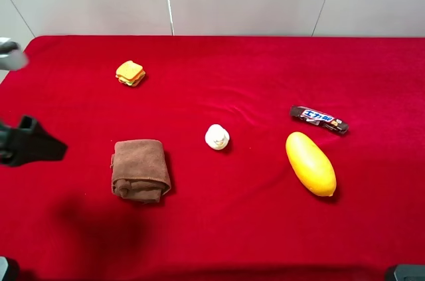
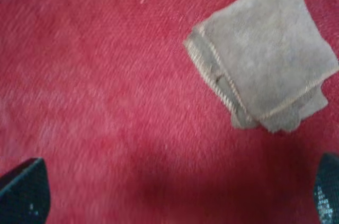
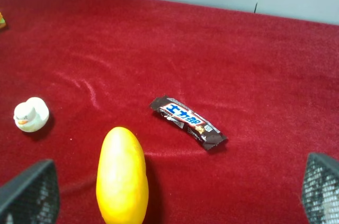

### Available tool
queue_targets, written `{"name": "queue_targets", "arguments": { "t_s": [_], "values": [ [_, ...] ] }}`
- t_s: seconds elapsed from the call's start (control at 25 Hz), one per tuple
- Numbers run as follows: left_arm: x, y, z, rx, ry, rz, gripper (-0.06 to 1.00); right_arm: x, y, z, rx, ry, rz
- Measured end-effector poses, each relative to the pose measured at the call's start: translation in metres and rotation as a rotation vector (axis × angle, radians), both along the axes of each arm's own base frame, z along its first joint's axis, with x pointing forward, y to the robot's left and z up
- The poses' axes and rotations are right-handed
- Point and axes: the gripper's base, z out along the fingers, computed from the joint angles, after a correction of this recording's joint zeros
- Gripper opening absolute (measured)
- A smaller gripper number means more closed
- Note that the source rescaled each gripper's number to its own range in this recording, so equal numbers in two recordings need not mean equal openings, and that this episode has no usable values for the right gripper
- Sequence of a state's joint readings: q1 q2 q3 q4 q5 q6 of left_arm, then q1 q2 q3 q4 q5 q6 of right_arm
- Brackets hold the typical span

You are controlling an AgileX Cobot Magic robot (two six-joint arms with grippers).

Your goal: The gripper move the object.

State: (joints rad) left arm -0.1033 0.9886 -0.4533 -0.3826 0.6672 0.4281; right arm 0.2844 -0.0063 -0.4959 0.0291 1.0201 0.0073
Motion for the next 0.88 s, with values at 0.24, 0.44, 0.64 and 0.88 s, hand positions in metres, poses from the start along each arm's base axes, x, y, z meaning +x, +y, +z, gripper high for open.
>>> {"name": "queue_targets", "arguments": {
  "t_s": [0.24,0.44,0.64,0.88],
  "values": [
    [0.025,-0.032,-0.017,0.003,0.040,-0.114,1.00,0.000,0.000,0.000,0.000,0.000,0.000],
    [0.054,-0.067,-0.020,0.008,0.092,-0.200,1.00,0.000,0.000,0.000,0.000,0.001,0.000],
    [0.071,-0.103,-0.032,0.025,0.142,-0.291,0.99,0.000,0.000,0.000,0.000,0.001,0.000],
    [0.078,-0.135,-0.051,0.058,0.190,-0.382,0.99,0.000,0.000,0.000,0.000,0.001,0.000]
  ]
}}
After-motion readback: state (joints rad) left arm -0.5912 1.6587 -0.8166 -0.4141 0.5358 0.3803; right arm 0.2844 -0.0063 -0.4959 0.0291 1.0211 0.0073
